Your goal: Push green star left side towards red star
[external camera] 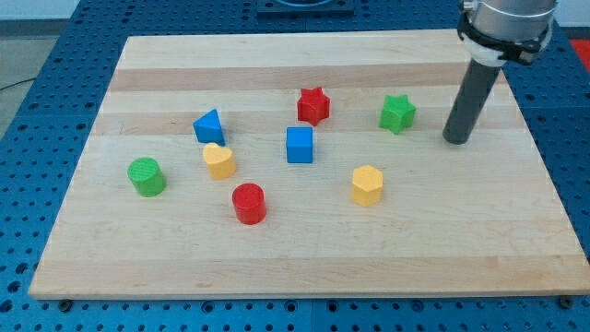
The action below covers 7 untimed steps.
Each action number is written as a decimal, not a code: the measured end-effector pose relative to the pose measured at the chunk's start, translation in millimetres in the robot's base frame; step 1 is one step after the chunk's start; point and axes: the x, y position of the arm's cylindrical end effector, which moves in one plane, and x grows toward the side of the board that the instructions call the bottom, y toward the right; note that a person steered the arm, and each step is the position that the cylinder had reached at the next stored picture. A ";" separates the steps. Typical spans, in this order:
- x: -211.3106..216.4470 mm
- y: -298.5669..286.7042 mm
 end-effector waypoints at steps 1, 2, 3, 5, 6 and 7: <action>-13.0 -12.7; -41.0 -15.3; -41.2 -43.5; -27.2 -67.6; -1.9 -56.6; -2.4 -61.9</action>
